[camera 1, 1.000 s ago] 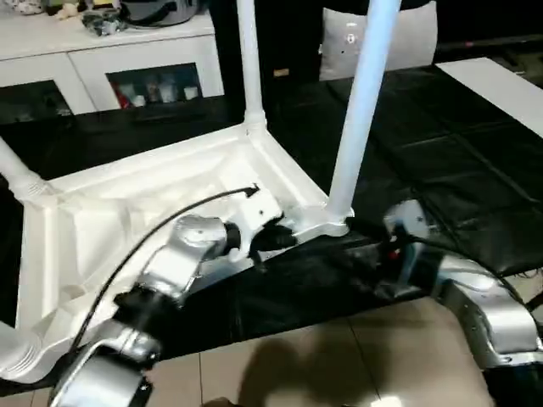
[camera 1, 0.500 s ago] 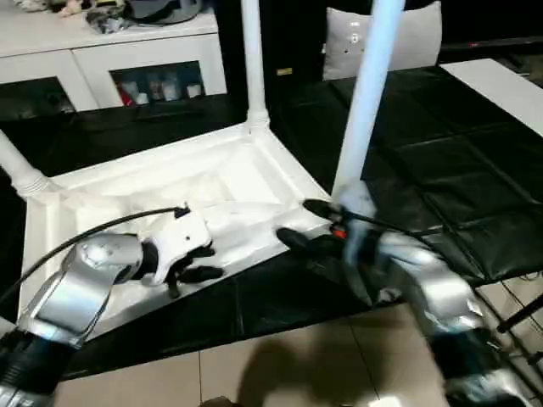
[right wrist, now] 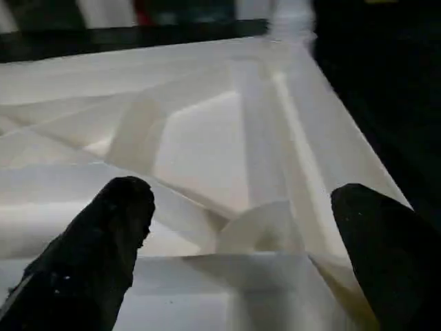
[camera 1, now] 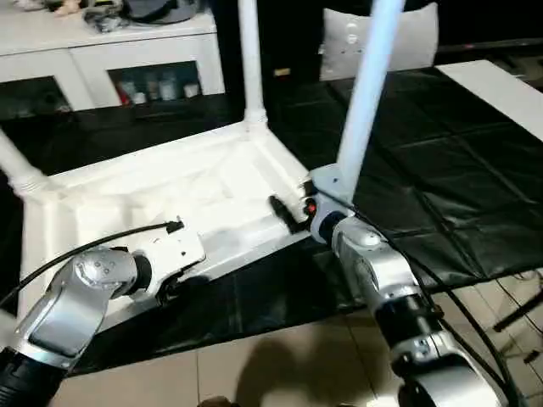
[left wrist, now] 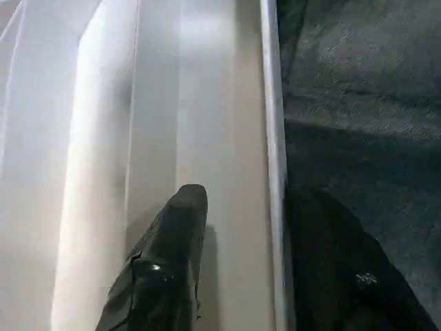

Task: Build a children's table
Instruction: Rotate table base

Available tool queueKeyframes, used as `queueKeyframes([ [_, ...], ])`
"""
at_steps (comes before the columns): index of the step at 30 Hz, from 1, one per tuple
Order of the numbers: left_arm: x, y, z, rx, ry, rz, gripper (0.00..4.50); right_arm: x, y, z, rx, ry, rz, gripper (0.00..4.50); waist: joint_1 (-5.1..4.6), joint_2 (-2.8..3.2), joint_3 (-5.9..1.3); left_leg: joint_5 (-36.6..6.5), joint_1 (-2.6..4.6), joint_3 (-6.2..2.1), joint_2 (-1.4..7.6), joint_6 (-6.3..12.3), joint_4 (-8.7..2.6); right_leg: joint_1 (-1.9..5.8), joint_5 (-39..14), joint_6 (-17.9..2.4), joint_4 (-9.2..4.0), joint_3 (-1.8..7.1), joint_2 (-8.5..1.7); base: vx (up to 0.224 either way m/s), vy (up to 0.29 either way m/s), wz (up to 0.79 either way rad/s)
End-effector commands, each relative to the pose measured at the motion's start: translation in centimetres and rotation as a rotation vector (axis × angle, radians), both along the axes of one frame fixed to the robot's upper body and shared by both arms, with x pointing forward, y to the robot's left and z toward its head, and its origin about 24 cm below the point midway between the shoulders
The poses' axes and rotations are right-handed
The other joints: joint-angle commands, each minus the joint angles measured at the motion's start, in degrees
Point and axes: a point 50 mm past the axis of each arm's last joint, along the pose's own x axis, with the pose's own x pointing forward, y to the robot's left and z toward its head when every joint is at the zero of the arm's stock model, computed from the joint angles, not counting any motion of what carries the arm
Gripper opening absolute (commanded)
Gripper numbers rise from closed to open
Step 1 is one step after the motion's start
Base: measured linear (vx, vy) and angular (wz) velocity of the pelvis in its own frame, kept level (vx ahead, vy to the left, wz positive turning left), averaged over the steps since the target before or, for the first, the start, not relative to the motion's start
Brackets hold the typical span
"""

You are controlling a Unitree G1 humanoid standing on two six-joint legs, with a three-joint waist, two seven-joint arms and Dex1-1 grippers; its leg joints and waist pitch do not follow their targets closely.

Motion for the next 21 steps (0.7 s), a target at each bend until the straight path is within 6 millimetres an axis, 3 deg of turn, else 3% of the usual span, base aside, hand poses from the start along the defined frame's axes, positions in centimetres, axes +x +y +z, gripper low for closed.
queueKeyframes([
  [1,0.5,1.1,0.1,0.07,-0.042,0.034,2.07,0.9,-3.0,0.1,0.04,0.005,-0.161,4.5,-0.34,0.75,-3.17,-14.1,1.03,-1.26,3.65,-1.49,-4.83,2.09,-8.4,-11.9,-4.41,4.13,-4.7,0.0,0.0,0.0],
  [9,1.7,0.8,-0.3,0.08,-0.15,0.055,2.07,1.9,-6.7,0.3,0.081,0.002,-0.348,4.5,0.52,0.31,-3.59,-9.1,0.68,-0.93,3.46,-0.05,-4.25,2.53,-4.6,-12.0,-3.99,4.02,-4.78,0.0,0.0,0.0],
  [12,2.2,0.5,-0.4,0.071,-0.173,0.057,2.07,2.0,-7.6,0.3,0.079,-0.001,-0.378,4.5,0.66,0.13,-3.63,-9.1,0.77,-0.88,3.55,0.12,-4.2,2.45,-4.8,-12.0,-4.0,3.94,-4.7,0.0,0.0,0.0],
  [14,3.0,0.0,-0.6,0.057,-0.213,0.056,2.07,2.1,-9.4,0.4,0.068,-0.008,-0.424,4.5,0.84,0.31,-3.6,-9.5,0.97,-0.72,3.42,0.18,-4.1,2.25,-5.4,-11.9,-4.24,3.89,-4.54,0.0,0.0,0.0],
  [21,5.4,-1.8,-0.5,0.02,-0.321,0.1,2.07,1.2,-13.9,0.3,0.027,-0.023,-0.546,4.5,1.59,-0.1,-3.96,-6.3,0.59,-0.49,3.36,1.43,-3.58,2.76,-2.4,-11.7,-3.97,3.8,-4.72,0.0,0.0,0.0],
])
